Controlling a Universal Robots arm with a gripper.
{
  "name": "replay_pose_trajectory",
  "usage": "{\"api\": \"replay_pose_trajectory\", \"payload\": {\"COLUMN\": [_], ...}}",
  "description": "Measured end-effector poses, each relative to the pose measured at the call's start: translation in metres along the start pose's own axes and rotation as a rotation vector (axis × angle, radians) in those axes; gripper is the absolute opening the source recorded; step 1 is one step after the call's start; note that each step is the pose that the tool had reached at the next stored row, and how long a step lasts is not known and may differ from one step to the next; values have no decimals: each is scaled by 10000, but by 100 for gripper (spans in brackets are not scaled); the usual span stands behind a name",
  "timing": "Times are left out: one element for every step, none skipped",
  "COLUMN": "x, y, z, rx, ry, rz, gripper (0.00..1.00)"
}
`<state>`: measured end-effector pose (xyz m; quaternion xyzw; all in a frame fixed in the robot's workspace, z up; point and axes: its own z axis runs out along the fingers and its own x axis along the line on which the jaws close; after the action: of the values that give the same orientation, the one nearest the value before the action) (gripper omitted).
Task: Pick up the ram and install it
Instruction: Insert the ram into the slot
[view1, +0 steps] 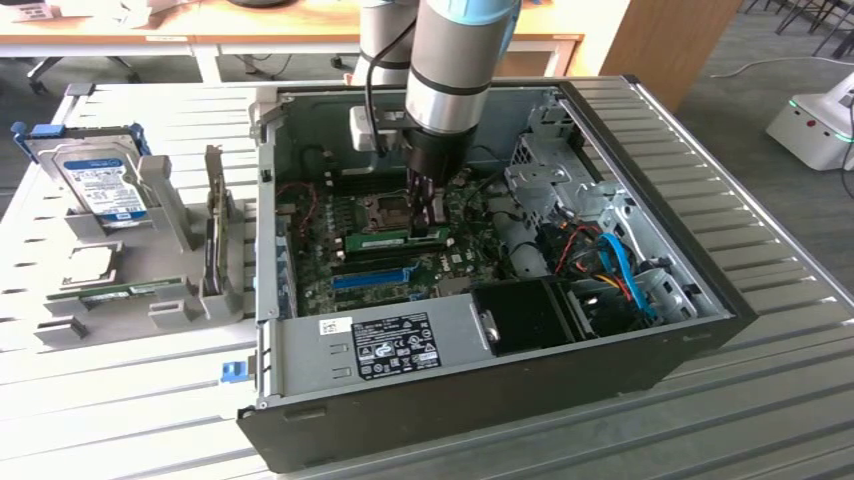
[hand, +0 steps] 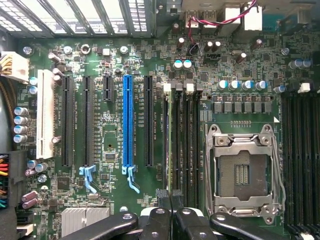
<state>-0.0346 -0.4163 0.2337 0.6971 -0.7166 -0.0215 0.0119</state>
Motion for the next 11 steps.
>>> {"api": "replay_pose_trajectory", "payload": {"x": [1,1,1,1,1,1,1,1,1,1,1], "y": [0,0,0,0,0,0,0,0,0,0,0], "z": [0,0,0,0,0,0,0,0,0,0,0], "rx": [0,0,0,0,0,0,0,-1,-1,-1,-1], "ry": [-1,-1,0,0,0,0,0,2,2,2,3], "rz": [0,1,0,0,0,-6,-17,-26,-34,-42,-51], "gripper": [12,12,12,12,12,12,12,12,12,12,12]}}
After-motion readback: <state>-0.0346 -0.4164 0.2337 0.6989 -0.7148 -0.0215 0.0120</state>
